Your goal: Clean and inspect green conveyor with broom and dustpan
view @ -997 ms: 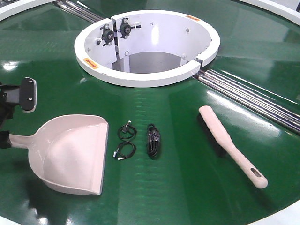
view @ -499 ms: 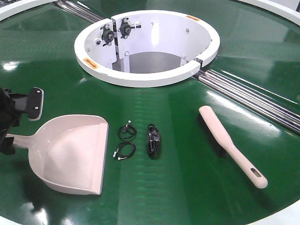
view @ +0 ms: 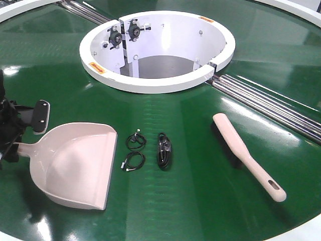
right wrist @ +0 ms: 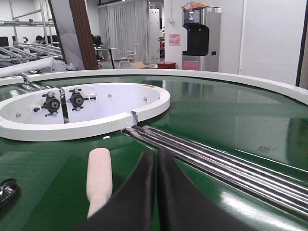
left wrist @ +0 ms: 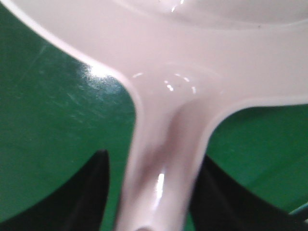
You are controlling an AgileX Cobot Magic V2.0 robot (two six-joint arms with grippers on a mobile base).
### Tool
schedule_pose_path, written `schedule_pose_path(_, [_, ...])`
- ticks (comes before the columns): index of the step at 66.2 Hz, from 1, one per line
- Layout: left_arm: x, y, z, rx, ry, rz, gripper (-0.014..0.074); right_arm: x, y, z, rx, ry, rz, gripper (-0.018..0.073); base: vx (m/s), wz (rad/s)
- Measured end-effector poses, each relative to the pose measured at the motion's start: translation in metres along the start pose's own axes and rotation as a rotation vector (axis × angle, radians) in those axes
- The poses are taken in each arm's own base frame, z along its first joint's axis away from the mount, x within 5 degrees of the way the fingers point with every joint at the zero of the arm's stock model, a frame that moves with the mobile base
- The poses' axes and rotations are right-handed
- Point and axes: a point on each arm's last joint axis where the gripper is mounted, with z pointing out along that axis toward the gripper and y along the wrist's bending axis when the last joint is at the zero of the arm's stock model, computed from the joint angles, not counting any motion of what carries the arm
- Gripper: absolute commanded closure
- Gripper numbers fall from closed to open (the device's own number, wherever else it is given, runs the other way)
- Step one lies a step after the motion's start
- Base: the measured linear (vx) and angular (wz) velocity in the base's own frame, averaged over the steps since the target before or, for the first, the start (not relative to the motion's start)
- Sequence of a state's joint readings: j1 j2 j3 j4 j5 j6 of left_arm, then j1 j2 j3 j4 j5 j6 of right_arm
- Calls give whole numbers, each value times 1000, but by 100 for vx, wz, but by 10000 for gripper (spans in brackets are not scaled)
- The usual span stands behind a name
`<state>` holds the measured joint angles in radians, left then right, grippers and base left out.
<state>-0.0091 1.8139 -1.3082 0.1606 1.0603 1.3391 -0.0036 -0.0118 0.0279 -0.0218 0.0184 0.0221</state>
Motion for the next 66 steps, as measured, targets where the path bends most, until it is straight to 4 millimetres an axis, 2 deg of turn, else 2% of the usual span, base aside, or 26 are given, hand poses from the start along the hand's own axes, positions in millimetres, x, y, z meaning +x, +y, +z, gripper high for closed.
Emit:
schedule_pose_path(9, [0,-1,0,11,3,4,538,0,0,0,0,0,0,568,0,0])
schedule_pose_path(15, [0,-2,0,28,5,-1,606,0,0,0,0,0,0,568,0,0])
schedule_pose_path(29, [2,-4,-5,63,16,-7,604,0,0,0,0,0,0,568,0,0])
schedule_pose_path(45, [3,1,-30,-1,12,-43,604,0,0,0,0,0,0,568,0,0])
schedule_pose_path(66, [-10,4,-33,-44,72,22,604,0,0,0,0,0,0,568,0,0])
